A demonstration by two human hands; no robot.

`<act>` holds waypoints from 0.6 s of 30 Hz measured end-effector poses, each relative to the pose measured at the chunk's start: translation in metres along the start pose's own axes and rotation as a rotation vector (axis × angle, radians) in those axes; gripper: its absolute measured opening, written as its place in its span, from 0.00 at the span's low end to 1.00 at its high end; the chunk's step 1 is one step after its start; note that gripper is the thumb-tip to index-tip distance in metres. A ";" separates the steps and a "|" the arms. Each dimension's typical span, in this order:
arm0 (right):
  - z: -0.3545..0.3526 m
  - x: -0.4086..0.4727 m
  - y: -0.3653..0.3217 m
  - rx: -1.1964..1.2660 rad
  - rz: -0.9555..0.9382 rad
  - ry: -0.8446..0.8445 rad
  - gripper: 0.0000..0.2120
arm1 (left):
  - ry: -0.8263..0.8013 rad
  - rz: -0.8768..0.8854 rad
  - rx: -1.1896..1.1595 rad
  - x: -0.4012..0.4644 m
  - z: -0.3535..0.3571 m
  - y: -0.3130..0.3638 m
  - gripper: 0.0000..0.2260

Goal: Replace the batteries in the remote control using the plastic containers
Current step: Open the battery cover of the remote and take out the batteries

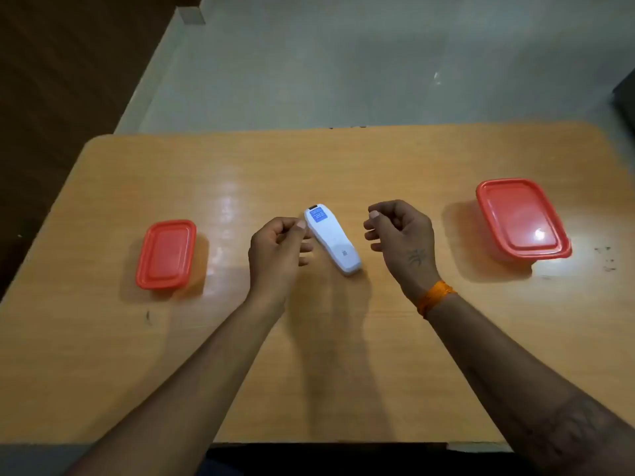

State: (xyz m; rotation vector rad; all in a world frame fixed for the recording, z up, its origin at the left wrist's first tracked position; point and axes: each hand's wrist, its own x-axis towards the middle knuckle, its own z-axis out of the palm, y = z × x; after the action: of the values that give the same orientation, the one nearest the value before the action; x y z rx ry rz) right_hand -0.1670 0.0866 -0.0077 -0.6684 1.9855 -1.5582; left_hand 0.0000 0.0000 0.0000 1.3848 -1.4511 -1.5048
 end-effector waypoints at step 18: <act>0.010 -0.008 0.034 -0.440 -0.074 -0.084 0.14 | -0.045 -0.085 -0.049 -0.016 0.019 -0.044 0.08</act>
State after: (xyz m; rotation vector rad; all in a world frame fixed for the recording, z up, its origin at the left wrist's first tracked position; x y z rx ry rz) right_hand -0.1560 0.0923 -0.0423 -0.9691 2.2799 -1.1130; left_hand -0.0043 0.0300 -0.0412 1.4070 -1.3892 -1.6234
